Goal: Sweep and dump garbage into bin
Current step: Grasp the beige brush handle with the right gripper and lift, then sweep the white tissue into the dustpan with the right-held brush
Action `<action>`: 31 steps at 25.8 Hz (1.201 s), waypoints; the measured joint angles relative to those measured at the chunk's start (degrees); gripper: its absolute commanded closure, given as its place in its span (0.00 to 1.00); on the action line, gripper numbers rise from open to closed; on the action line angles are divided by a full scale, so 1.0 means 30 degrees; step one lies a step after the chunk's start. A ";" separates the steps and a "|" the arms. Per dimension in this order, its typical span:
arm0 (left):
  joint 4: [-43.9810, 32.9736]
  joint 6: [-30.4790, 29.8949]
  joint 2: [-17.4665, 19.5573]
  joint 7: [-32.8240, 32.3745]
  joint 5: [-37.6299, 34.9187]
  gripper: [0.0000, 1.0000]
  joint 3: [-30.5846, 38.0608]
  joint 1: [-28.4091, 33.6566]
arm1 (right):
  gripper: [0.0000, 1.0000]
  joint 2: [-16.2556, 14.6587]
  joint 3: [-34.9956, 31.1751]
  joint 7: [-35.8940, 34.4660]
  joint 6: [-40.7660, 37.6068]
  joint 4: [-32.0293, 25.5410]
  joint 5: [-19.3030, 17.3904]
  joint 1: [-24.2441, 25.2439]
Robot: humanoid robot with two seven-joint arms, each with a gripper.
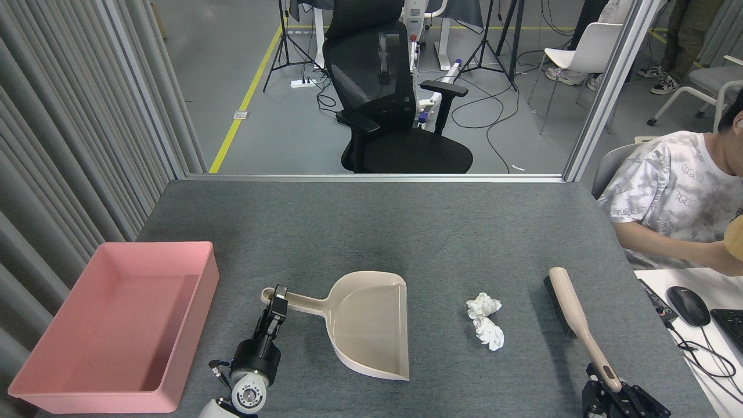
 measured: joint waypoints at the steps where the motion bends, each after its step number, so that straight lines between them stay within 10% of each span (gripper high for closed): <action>1: 0.0000 0.0000 0.0007 0.0000 0.0001 0.67 0.0000 0.0000 | 0.95 0.0017 0.0008 -0.0007 -0.0127 -0.0138 0.0000 0.0173; 31: -0.0164 -0.0042 0.0084 0.0081 0.0004 0.67 0.0011 0.0245 | 1.00 0.1658 0.3730 0.0454 -0.0828 -0.2409 0.0321 0.2327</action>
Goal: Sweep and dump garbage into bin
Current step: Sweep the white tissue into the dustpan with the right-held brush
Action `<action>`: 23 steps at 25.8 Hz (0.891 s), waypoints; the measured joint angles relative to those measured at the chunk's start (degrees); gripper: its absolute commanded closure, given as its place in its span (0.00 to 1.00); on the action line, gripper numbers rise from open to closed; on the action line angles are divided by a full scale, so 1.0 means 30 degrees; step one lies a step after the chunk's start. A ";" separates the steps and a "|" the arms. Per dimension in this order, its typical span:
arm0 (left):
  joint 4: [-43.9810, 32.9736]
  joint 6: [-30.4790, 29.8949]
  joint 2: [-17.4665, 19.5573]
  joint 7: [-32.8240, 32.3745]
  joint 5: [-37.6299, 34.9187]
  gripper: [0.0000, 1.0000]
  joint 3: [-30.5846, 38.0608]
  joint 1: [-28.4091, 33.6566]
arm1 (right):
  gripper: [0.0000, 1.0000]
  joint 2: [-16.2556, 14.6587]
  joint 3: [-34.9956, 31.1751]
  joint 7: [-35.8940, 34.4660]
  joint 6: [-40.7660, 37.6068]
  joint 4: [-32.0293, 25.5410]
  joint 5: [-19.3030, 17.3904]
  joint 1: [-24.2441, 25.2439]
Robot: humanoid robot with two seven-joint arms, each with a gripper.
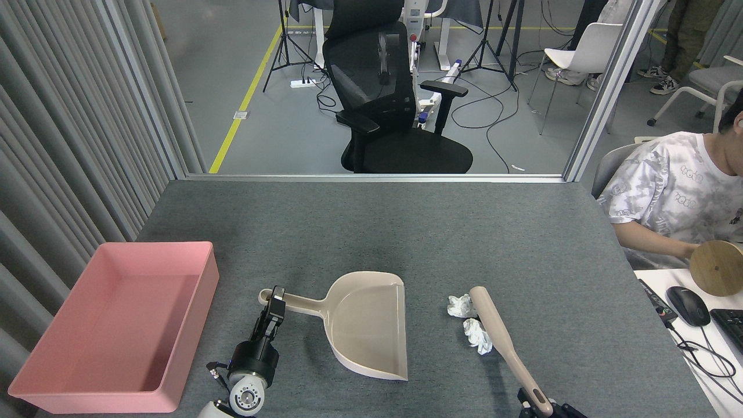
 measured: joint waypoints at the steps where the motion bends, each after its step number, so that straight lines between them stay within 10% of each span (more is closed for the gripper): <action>1: -0.0024 -0.0005 0.0004 0.0011 0.0000 0.67 0.0001 0.0042 | 1.00 0.0230 0.0227 0.0113 0.0001 -0.0033 0.0171 0.0108; 23: -0.0920 -0.0219 0.0001 0.0022 0.0001 0.67 -0.0009 0.1070 | 1.00 0.4075 0.8245 0.0134 0.3787 -0.0023 0.2197 -0.0776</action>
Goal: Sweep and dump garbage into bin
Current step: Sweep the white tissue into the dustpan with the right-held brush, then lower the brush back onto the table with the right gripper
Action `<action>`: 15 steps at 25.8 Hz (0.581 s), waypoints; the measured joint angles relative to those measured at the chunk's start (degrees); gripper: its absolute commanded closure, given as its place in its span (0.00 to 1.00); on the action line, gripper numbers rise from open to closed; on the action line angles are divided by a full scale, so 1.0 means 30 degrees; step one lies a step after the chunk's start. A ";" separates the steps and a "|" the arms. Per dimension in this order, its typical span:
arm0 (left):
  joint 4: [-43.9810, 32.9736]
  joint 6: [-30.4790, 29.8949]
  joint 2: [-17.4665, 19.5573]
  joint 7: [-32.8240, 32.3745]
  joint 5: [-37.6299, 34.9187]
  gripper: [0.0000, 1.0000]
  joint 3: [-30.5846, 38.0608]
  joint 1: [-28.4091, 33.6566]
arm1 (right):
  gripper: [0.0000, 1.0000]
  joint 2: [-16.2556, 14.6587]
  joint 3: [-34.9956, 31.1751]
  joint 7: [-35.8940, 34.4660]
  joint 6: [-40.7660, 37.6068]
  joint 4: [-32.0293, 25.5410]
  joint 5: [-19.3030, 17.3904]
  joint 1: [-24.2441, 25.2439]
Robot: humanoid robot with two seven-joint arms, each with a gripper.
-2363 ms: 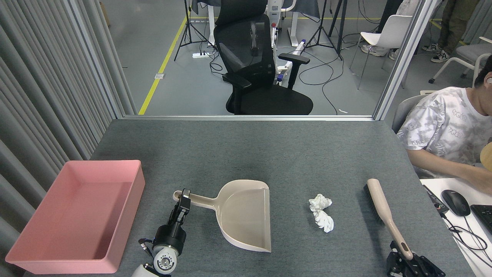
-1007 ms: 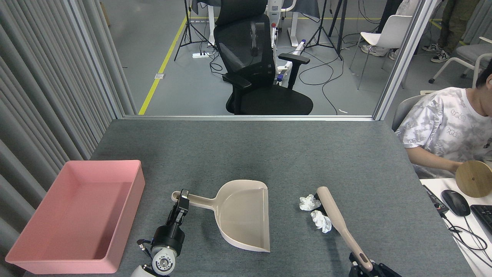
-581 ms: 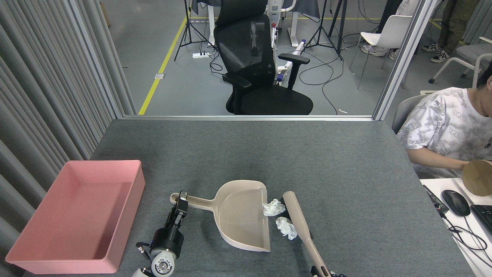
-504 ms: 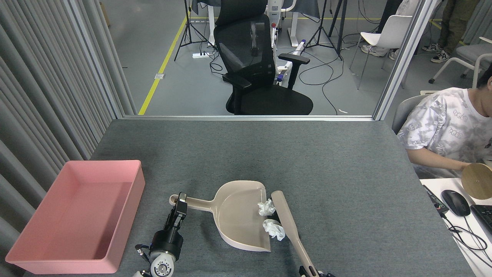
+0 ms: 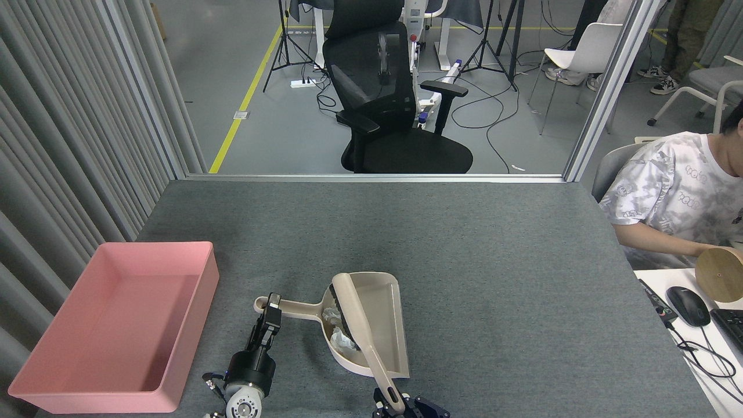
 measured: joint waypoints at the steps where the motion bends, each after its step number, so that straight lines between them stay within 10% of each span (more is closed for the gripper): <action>1: -0.0001 -0.0001 -0.0001 0.0005 0.0000 0.67 0.0000 0.0015 | 1.00 0.0005 0.0067 -0.0254 0.0016 -0.0088 -0.0168 -0.0027; 15: -0.0001 -0.0164 -0.0001 0.0012 -0.0004 0.66 -0.0002 0.0090 | 1.00 -0.1772 -0.7952 -0.1202 -0.2811 -0.0649 -0.3135 -0.0375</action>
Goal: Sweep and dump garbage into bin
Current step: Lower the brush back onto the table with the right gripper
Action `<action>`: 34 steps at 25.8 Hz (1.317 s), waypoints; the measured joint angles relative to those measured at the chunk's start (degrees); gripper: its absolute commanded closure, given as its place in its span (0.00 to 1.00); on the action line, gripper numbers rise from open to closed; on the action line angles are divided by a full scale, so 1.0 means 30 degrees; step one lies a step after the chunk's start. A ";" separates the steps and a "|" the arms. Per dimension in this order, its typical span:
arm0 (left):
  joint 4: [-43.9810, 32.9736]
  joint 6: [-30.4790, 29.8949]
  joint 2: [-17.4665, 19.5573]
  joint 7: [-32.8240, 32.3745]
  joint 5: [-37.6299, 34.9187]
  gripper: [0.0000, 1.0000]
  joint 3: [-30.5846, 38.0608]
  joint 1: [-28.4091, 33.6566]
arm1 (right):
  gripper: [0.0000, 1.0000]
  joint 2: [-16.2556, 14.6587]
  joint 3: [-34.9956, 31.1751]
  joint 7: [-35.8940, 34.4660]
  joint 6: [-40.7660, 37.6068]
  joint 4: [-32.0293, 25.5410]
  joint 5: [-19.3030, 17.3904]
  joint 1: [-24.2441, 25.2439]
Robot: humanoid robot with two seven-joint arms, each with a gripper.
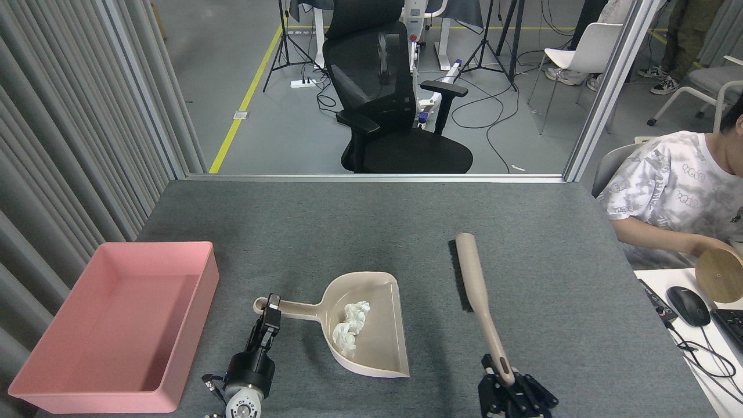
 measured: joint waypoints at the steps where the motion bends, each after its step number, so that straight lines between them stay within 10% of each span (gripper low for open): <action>1: 0.0000 0.0000 0.0000 0.0000 0.0000 0.66 0.0000 -0.0001 | 1.00 -0.0321 -0.0655 0.0132 -0.0180 0.0108 -0.0144 0.0015; 11: 0.0001 0.0000 0.0013 0.0000 0.0000 0.65 -0.0004 -0.0025 | 0.96 -0.3618 -0.3117 0.0593 -0.0650 0.2663 -0.1723 -0.0073; 12: 0.0009 0.0080 0.0022 -0.0067 -0.0006 0.64 -0.0005 -0.0009 | 0.77 -0.3737 -0.3146 0.0599 -0.0650 0.2786 -0.1771 -0.0118; 14: 0.0026 0.0282 0.0035 -0.0239 -0.0009 0.61 0.0005 0.0060 | 0.06 -0.3858 -0.3192 0.0597 -0.0580 0.2939 -0.1834 -0.0207; 15: 0.0012 0.0282 0.0032 -0.0363 -0.0011 0.61 -0.0006 -0.0015 | 0.01 -0.3877 -0.3235 0.0493 -0.0487 0.2976 -0.1875 -0.0263; 24: 0.0005 0.0131 0.0029 -0.0204 0.0000 0.59 0.0000 -0.0006 | 0.00 -0.3802 -0.3829 0.0193 -0.0704 0.3074 -0.2530 -0.0428; 31: -0.0021 -0.0423 0.0021 -0.0265 0.0037 1.00 0.0001 0.0015 | 0.00 -0.3743 -0.3910 0.0191 -0.1415 0.3074 -0.2579 -0.0312; 34: -0.0098 -0.0754 0.0016 -0.0624 0.0107 1.00 0.0016 0.0184 | 0.00 -0.3737 -0.3912 0.0190 -0.1465 0.3075 -0.2579 -0.0295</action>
